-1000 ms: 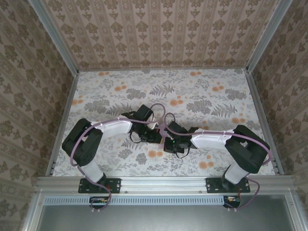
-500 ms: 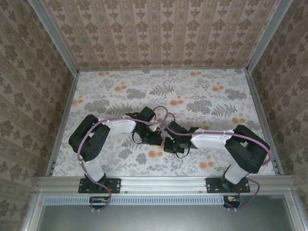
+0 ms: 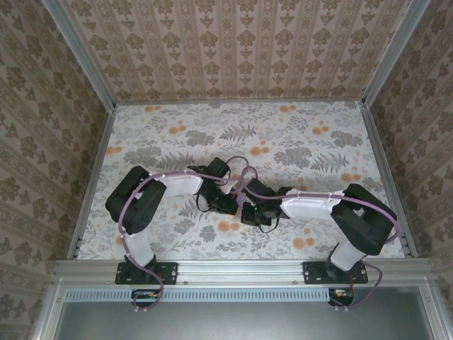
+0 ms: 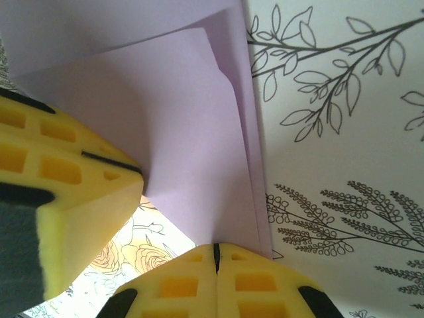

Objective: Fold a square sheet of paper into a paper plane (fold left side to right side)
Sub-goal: Third fold the triangle at the center of the table.

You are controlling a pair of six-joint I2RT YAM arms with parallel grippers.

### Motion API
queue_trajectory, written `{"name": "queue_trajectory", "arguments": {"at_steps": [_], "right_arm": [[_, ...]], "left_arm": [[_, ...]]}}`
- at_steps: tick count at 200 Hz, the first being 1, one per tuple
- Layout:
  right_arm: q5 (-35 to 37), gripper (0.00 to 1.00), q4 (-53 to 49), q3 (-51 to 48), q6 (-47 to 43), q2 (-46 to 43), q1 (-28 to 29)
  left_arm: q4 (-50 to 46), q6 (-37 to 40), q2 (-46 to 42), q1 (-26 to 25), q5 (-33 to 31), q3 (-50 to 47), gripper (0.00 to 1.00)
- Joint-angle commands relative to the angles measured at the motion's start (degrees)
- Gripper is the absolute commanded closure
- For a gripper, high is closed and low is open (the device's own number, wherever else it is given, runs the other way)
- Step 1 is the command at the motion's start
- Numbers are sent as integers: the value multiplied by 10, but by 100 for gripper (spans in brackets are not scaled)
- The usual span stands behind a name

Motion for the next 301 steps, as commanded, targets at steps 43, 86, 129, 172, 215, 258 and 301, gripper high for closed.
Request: {"name": "queue_trajectory", "arguments": {"at_steps": [43,86,129,172,215,258,301], "right_arm": [[8,100,-90,-7,-13,23,-2],[3,100,-91,-8,-13,27,-2],[-2,100,-93,-9,-13,28,-2],[-6,100,-94,-9,-12,27,-1],[-8,100,-95,-9,-12,28,0],[-12,100,-63,-6,-16,15,1],[-3,91,-28,19,-63,-30,0]], "left_arm": [[-39,33,15,1,-61,14,98],[-58,50,2,13,-84,4,98],[-72,67,-16,41,-92,-4,98],[-89,92,-21,76,-103,-2,98],[-97,109,-22,114,-103,12,98],[-98,109,-34,121,-96,19,96],[-94,85,-104,132,-67,6,81]]}}
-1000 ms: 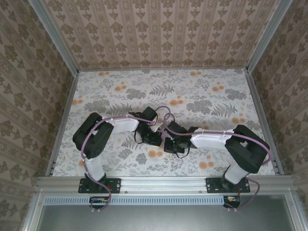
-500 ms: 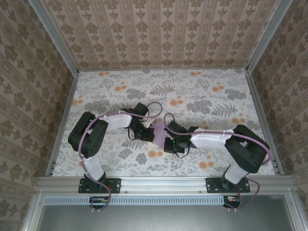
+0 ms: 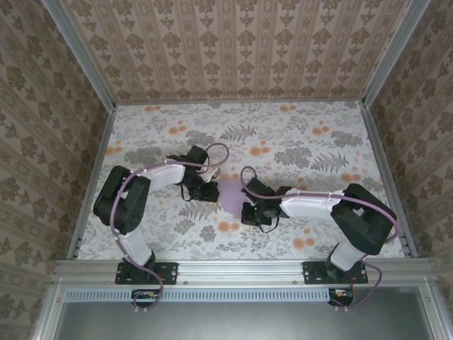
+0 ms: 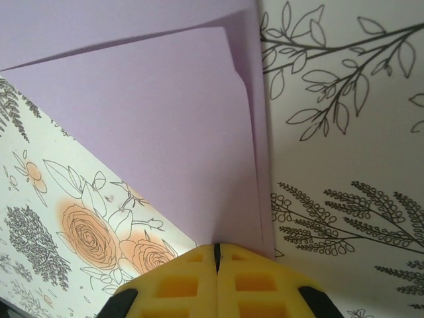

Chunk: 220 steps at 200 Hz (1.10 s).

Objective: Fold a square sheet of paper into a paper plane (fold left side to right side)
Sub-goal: Third fold the triangle at the center of the table, then fourth fold the wing at the center of the table.

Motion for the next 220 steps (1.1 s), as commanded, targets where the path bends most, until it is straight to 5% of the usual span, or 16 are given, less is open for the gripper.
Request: {"name": "queue_trajectory", "arguments": {"at_steps": [1,57,119,151,202,220], "right_arm": [[4,91,-20,14,-40,-31,1],[37,54,-76,48,-188,-91,-35],[-1,46,-35,82,-302,-20,-76],[-17,52,-24,106,-306,35,-76],[-3,96,-38,140,-301,71,-77],[14,100,-55,142,-310,66,-77]], "left_arm": [[-9,-7,-60,11,5,-5,81],[21,-85,-152,39,41,-60,55],[155,-218,-166,37,89,-151,46],[182,-239,-156,31,100,-169,45],[176,-232,-141,26,102,-163,43],[175,-231,-135,25,105,-157,43]]}}
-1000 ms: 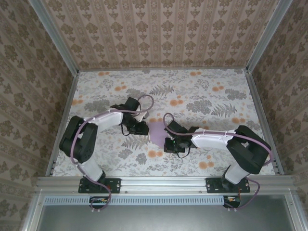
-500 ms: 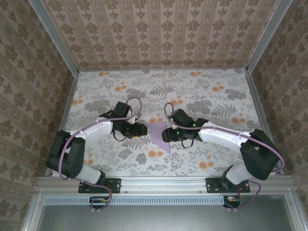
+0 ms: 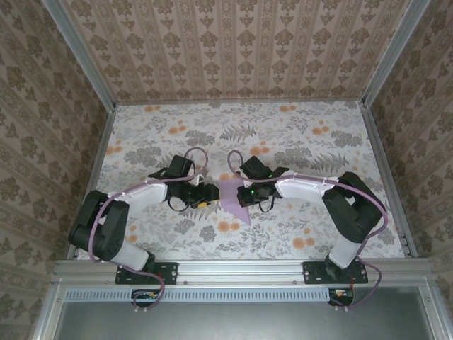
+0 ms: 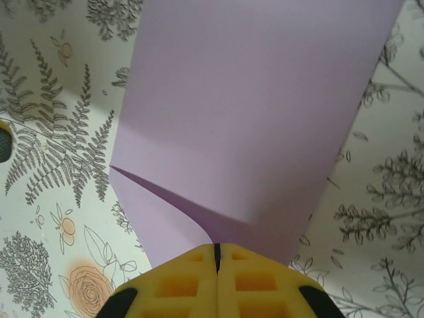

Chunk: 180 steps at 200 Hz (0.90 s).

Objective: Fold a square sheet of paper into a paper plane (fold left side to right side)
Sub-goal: Fourth fold the wing at the center of the table.

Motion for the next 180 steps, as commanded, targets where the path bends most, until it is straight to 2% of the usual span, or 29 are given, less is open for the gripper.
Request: {"name": "queue_trajectory", "arguments": {"at_steps": [1,78,100,122,138,161,180], "right_arm": [[21,100,-30,19,-17,-2,-2],[41,99,-41,0,-17,-26,-4],[38,99,-40,0,-14,-26,-4],[40,98,-40,-1,-15,-27,-4],[46,92,-42,-1,-13,-32,-4],[79,75,-58,-1,-12,-58,-4],[114,65,-76,-6,-16,-93,-3]], "left_arm": [[1,-4,11,-4,15,9,43],[31,-15,67,-35,25,41,43],[30,-12,87,-43,28,61,47],[28,-10,101,-48,29,78,55],[29,-11,105,-50,29,86,61],[26,-12,103,-52,28,96,66],[22,-13,97,-53,26,100,70]]}}
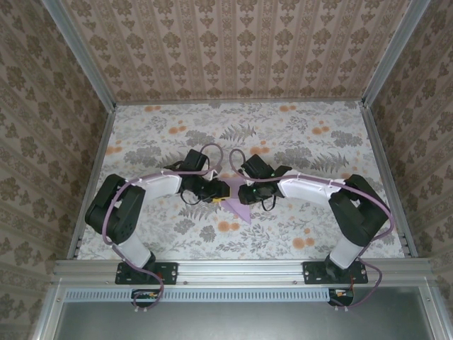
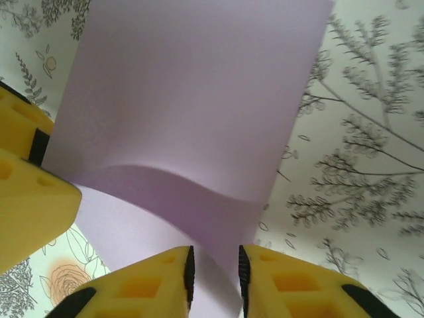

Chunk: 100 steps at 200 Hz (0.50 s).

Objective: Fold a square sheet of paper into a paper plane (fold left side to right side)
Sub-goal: Fourth fold the wing at the center of the table.

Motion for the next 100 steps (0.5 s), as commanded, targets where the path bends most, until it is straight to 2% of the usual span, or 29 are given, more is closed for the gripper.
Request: {"name": "queue_trajectory", "arguments": {"at_steps": [1,30,52,77,100], "right_arm": [[56,65,-38,-8,-4,-57,-1],[93,55,-39,-40,6,-115,21],[124,53,-20,-72,35,-137,66],[167,51,1,-82,65,-123,127],[197,50,-2,-68,78,-84,156]], "left_arm": [[-6,1,-2,-4,7,16,70],[-5,-9,-10,-4,2,17,74],[-4,-17,-13,-4,1,20,76],[-4,-23,-11,-4,1,26,76],[-5,-29,-8,-5,1,30,76]]}}
